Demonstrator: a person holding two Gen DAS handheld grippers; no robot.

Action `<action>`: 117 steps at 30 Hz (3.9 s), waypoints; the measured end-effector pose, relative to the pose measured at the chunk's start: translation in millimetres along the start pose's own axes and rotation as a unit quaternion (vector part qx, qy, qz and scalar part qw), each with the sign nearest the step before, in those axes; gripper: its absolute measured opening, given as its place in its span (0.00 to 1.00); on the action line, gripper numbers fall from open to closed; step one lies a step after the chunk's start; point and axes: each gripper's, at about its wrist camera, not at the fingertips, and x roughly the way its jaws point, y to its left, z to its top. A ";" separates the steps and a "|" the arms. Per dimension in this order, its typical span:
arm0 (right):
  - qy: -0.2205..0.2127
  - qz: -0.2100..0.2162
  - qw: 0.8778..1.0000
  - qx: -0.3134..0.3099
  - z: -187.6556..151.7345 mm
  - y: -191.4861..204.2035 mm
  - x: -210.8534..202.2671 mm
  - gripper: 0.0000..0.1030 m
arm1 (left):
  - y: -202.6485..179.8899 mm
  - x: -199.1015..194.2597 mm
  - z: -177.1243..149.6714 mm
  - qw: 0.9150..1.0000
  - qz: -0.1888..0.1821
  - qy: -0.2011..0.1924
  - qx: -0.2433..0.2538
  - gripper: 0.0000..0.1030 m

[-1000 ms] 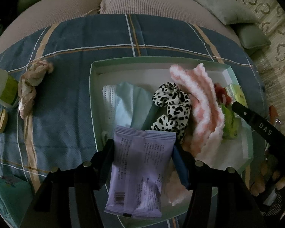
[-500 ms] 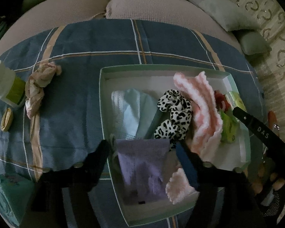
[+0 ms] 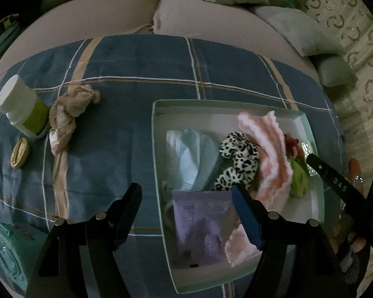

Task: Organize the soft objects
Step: 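Lower the purple packet and tissue pack into the tray and open both grippers, then move both grippers back from the tray over the remaining items, then grasp the round orange case with the left gripper while the right gripper grasps the pink cloth scrunchie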

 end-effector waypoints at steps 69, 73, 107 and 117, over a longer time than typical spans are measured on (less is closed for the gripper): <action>-0.029 0.118 0.973 -0.196 -57.6 181.1 -45.4 1.00 | 194.7 -85.6 -20.7 0.959 0.132 -0.108 -0.228 0.96; -0.026 0.123 0.971 -0.202 -60.7 190.8 -44.1 1.00 | 207.4 -87.3 -22.9 0.956 0.138 -0.106 -0.237 0.96; 0.011 0.159 0.957 -0.241 -76.8 256.7 -18.3 1.00 | 252.3 -64.7 -2.6 0.967 0.073 -0.046 -0.241 0.96; 0.030 0.185 0.944 -0.273 -67.3 305.3 -6.4 0.94 | 251.8 -41.8 35.7 0.987 0.094 0.026 -0.128 0.96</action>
